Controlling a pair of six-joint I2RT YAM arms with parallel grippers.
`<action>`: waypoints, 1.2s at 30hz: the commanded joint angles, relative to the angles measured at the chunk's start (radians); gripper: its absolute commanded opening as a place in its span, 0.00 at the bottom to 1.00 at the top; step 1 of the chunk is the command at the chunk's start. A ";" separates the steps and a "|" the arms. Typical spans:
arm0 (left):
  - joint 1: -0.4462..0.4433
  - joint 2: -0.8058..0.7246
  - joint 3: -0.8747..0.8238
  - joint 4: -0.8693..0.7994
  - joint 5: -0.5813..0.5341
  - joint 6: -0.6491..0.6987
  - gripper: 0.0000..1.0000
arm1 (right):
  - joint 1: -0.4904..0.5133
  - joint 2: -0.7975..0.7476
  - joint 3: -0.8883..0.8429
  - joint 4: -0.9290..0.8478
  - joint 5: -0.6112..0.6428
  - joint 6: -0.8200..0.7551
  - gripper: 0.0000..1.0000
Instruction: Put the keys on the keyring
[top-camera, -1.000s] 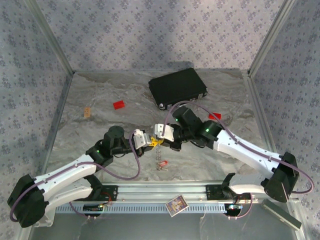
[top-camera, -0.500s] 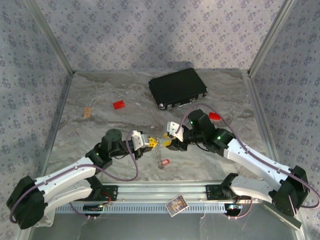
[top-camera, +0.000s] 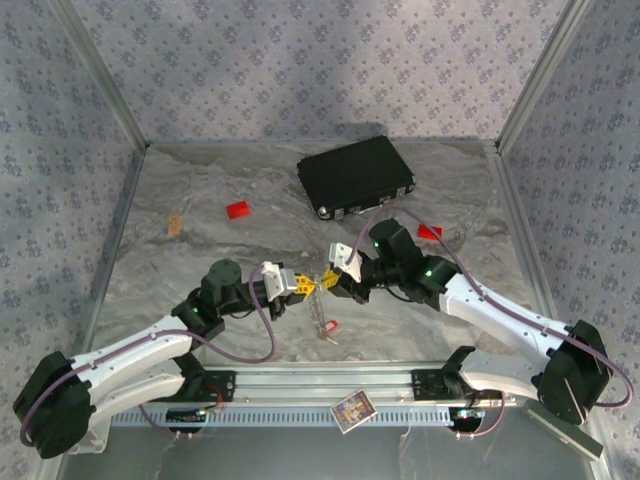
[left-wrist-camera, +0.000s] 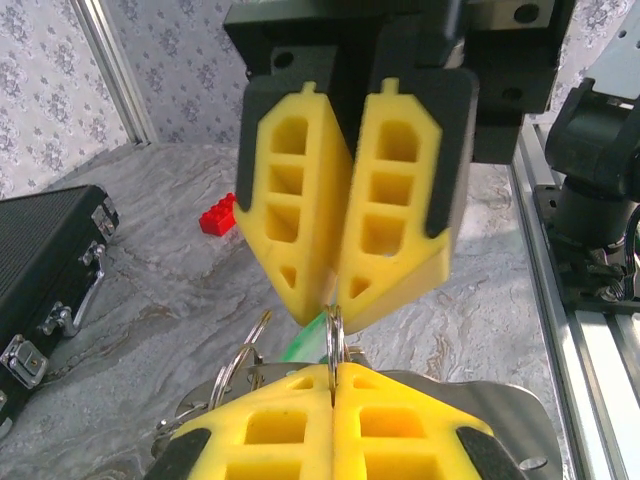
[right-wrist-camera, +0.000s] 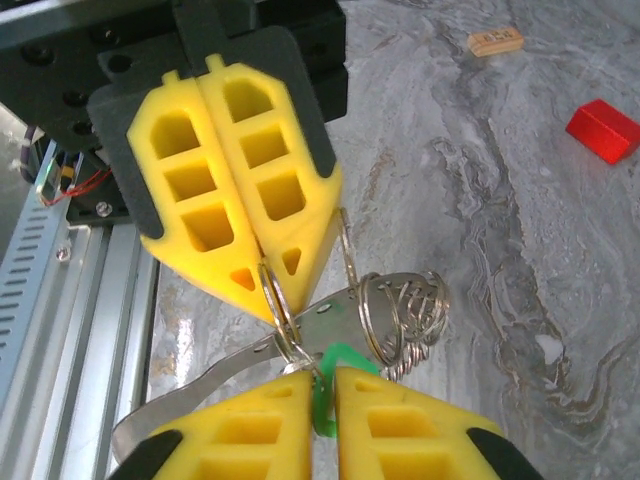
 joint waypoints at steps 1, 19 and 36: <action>0.000 -0.014 0.007 0.061 0.034 -0.010 0.00 | 0.001 0.003 0.021 -0.026 -0.019 -0.003 0.07; -0.008 -0.004 0.024 0.047 0.037 0.042 0.00 | 0.024 0.035 0.079 -0.121 0.001 -0.046 0.14; -0.012 0.000 0.018 0.074 0.055 0.027 0.00 | 0.026 -0.025 0.018 -0.036 -0.020 -0.031 0.24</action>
